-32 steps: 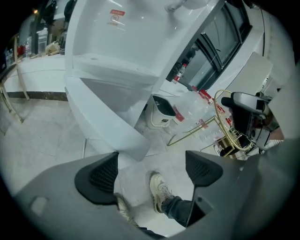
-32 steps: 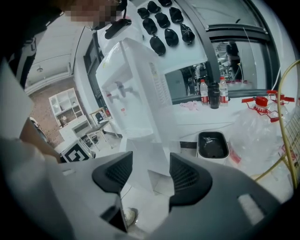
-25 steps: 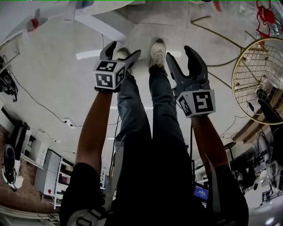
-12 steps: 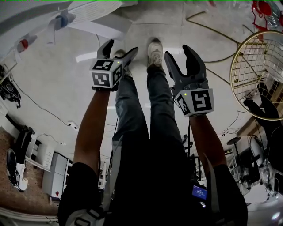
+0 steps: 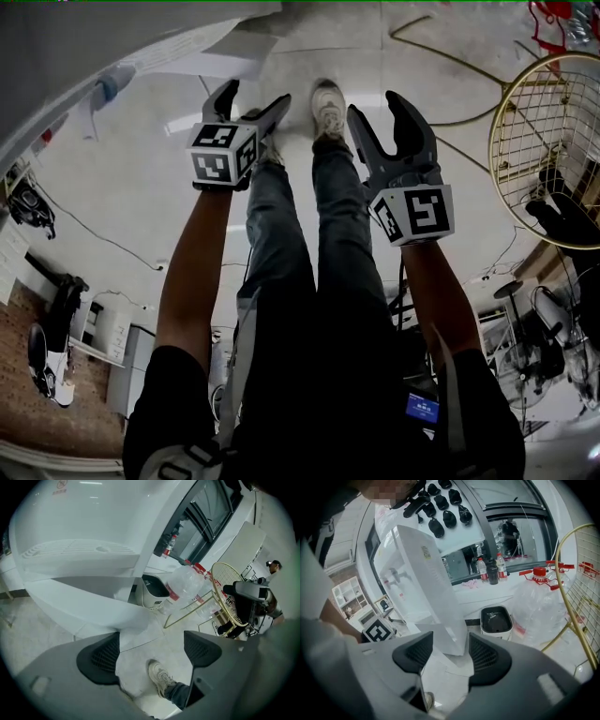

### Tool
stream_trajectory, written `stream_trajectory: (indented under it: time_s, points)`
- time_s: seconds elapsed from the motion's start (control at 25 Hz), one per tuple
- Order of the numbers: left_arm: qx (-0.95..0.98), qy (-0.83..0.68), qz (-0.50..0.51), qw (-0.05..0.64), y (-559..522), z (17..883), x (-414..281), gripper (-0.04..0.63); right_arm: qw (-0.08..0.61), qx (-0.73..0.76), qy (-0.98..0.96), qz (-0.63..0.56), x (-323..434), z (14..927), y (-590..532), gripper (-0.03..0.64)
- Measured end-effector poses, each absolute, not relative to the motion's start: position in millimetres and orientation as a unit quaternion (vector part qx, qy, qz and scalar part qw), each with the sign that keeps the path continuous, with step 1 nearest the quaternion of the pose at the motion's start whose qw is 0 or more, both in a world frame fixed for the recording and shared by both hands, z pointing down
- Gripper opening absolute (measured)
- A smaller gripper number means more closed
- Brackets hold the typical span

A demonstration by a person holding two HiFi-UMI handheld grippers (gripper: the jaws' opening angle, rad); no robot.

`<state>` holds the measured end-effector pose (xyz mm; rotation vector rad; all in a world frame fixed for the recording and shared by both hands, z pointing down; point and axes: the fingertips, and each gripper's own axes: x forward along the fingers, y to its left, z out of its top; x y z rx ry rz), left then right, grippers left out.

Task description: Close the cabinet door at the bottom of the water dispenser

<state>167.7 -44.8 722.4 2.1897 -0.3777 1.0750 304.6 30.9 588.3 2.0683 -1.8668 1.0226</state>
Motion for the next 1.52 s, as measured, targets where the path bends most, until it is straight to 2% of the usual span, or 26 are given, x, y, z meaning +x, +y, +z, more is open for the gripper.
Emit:
stream_trajectory:
  time_s: [1.52]
  points:
    - [0.85,-0.163,0.405,0.296,-99,725,233,0.442,0.078,0.719,-0.587,0.363,364,604,33,0.241]
